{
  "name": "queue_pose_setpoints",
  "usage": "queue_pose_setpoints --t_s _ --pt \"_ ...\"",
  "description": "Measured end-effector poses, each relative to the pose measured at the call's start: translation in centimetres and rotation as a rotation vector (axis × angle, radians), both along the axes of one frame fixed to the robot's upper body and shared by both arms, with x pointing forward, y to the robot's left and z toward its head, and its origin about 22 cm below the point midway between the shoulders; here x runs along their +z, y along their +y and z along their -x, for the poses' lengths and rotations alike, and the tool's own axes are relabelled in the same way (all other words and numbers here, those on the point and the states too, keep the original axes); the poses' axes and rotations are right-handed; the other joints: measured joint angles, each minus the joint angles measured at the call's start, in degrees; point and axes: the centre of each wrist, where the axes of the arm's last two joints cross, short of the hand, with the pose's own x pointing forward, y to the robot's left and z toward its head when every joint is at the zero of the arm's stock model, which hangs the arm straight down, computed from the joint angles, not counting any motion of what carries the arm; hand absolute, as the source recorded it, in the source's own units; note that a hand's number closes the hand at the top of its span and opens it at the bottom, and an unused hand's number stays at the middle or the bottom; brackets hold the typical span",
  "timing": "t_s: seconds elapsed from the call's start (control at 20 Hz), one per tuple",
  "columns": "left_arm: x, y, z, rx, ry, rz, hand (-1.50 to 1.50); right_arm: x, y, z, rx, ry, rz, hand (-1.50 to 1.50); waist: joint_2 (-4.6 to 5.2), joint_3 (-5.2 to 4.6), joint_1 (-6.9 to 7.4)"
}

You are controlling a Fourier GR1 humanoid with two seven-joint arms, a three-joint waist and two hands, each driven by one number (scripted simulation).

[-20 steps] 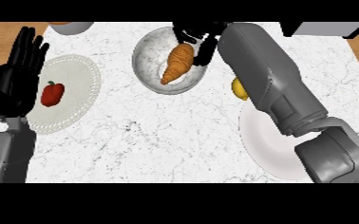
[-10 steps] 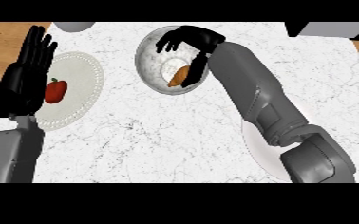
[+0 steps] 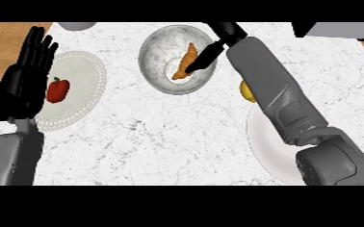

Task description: Pick the croissant from the plate and place it in the bowl

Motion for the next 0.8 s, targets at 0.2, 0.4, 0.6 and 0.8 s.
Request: queue_pose_setpoints --t_s 0.2,0.4,0.6,0.8 --pt "0.3 -0.2 -0.4 -0.004 -0.01 0.002 0.0 1.6 -4.0 -0.9 -0.101 0.024 -0.083 -1.5 0.38 0.01 0.26" --pt "0.7 -0.6 -0.6 -0.017 -0.016 0.002 0.0 2.9 -8.2 -1.4 -0.17 0.043 -0.141 -1.5 0.89 0.07 1.08" --pt "0.9 -0.8 -0.7 -0.027 -0.026 0.003 0.0 3.6 -12.9 -1.3 -0.202 0.053 -0.193 -1.5 1.41 0.14 1.76" --pt "1.2 -1.1 -0.9 -0.042 -0.04 0.003 0.0 3.6 -16.4 -0.8 -0.213 0.057 -0.231 -1.5 1.96 0.24 2.51"
